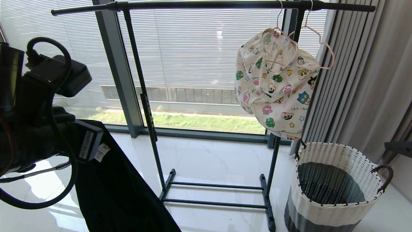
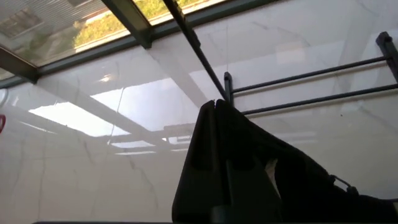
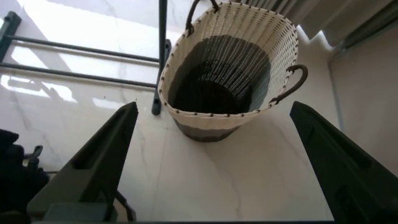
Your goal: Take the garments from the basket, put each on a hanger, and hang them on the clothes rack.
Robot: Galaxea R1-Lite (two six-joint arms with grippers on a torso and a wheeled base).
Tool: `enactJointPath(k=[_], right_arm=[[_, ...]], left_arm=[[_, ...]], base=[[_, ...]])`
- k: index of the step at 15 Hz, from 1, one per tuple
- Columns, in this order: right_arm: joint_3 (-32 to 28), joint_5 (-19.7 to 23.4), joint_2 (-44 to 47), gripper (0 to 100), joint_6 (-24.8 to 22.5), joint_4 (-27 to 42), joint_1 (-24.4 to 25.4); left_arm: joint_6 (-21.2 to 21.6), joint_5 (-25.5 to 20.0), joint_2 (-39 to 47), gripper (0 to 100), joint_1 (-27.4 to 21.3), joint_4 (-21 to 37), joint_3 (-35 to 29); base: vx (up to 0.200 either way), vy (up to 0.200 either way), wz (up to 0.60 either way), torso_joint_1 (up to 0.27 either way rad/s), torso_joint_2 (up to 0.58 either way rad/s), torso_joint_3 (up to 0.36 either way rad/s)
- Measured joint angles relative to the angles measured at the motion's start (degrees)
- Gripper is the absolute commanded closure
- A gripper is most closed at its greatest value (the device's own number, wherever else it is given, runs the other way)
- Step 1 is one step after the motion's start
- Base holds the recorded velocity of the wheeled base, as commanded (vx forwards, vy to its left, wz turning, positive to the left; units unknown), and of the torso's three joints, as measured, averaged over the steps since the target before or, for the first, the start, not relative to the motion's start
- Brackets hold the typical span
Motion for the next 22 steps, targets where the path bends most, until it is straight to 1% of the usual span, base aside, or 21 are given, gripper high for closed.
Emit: enactJointPath(k=[1, 3, 5, 8, 12, 22], right_arm=[[0.16, 0.07, 0.00, 0, 0.05, -1.34, -0.40], [0.11, 0.18, 0.10, 0, 0.02, -2.12, -0.77], [0.00, 0.33, 0.10, 0, 0.20, -2.79, -0.83], [-0.04, 0.44, 0.51, 0, 0.60, -5.95, -0.85], [-0.04, 0.49, 1.65, 0, 0.66, -8.85, -0.96], [-0.15, 0.57, 2.74, 0, 0.73, -9.86, -1.04]], left_arm=[[-0.04, 0.43, -0.41, 100, 0.33, -0.82, 0.33], [-0.06, 2.71, -0.85, 100, 1.45, -3.45, 1.19], [-0.02, 3.11, -1.22, 100, 2.67, -6.90, 3.34], [0.07, 3.17, -1.74, 100, 4.02, -11.03, 5.77], [0.10, 3.15, -1.93, 100, 4.71, -11.41, 6.46], [0.38, 3.17, -2.05, 100, 4.68, -11.43, 6.51]], base=[[0.000, 0.000, 0.00, 0.032, -0.17, -0.144], [0.000, 0.000, 0.00, 0.058, -0.28, -0.241], [0.000, 0.000, 0.00, 0.107, -0.27, -0.288], [0.000, 0.000, 0.00, 0.175, -0.55, -0.291], [0.000, 0.000, 0.00, 0.182, -0.47, -0.284], [0.000, 0.000, 0.00, 0.211, -0.48, -0.278]])
